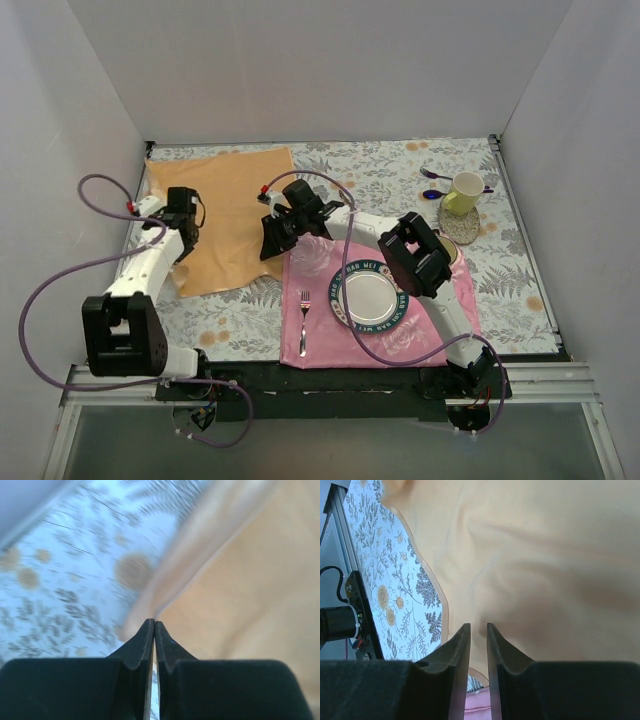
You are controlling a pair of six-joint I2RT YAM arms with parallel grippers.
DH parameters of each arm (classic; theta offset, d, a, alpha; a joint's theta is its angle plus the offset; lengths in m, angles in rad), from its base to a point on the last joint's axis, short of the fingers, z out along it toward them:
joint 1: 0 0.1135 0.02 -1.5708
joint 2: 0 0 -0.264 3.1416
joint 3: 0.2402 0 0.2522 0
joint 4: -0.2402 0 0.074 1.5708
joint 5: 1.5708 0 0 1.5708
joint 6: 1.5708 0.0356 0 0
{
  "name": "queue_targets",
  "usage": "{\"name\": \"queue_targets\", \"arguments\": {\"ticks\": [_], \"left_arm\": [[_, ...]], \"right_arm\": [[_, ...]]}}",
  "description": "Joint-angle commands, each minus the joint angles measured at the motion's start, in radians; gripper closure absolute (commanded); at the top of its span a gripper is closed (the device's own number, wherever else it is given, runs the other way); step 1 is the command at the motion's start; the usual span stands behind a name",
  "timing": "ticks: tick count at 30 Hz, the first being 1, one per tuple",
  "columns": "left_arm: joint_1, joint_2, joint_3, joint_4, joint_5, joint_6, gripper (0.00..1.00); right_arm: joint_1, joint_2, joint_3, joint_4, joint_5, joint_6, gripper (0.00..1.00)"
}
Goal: Fold the napkin, place the utensils inside, and roll it up
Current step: Flatten the napkin out
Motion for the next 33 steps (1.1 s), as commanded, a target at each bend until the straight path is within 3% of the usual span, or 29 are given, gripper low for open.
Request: {"name": "queue_targets", "arguments": {"ticks": [1,2,3,4,5,6,7,9,12,13,15,16,17,18,21,27,33], "left_arm": [[0.191,-0.200,-0.026,-0.074,-0.276,-0.050,1.00],[0.239,-0.231,-0.037,-0.045,-0.301,-0.018,1.00],[0.285,-0.260,-0.047,-0.026,-0.333,-0.004,0.92],[0.310,-0.288,-0.043,-0.035,-0.386,-0.025,0.77],[0.308,-0.288,-0.029,-0.069,-0.414,-0.064,0.59],[0.308,-0.288,-0.025,-0.058,-0.408,-0.055,0.12],[0.316,-0.283,-0.008,-0.039,-0.404,-0.035,0.02],[0.316,-0.242,0.038,-0.031,-0.343,-0.009,0.02],[0.316,-0.195,0.075,0.004,-0.121,0.023,0.02],[0.310,-0.182,0.074,0.026,0.047,0.037,0.02],[0.252,-0.149,0.043,0.102,0.189,0.091,0.08],[0.221,-0.135,0.025,0.144,0.327,0.115,0.15],[0.186,-0.113,0.012,0.188,0.358,0.122,0.17],[0.113,-0.049,0.014,0.196,0.371,0.122,0.18],[0.045,0.080,0.023,0.206,0.405,0.077,0.19],[0.057,0.178,0.000,0.153,0.264,-0.061,0.32],[0.159,0.207,-0.077,0.172,0.300,-0.079,0.33]], "right_arm": [[0.015,-0.045,0.023,-0.003,-0.033,0.008,0.73],[0.017,-0.057,0.011,0.016,-0.036,0.014,0.73],[0.024,-0.081,-0.003,0.023,-0.047,0.015,0.73],[0.029,-0.092,-0.017,0.025,-0.047,0.012,0.73],[0.034,-0.103,-0.023,0.023,-0.044,0.006,0.73],[0.040,-0.115,-0.028,0.011,-0.046,0.000,0.73],[0.043,-0.120,-0.031,-0.001,-0.046,-0.017,0.72],[0.041,-0.134,-0.031,-0.050,-0.036,-0.040,0.71],[0.041,-0.177,-0.031,-0.108,0.042,-0.100,0.71],[0.041,-0.189,-0.028,-0.124,0.062,-0.118,0.70],[0.034,-0.216,-0.019,-0.150,0.108,-0.159,0.69],[0.031,-0.224,-0.016,-0.179,0.127,-0.170,0.69],[0.028,-0.238,-0.017,-0.188,0.160,-0.192,0.69],[0.020,-0.241,-0.016,-0.200,0.175,-0.201,0.68],[0.006,-0.250,-0.012,-0.237,0.226,-0.227,0.67],[-0.014,-0.272,-0.022,-0.260,0.230,-0.226,0.67],[-0.014,-0.267,-0.011,-0.273,0.240,-0.229,0.67]]}}
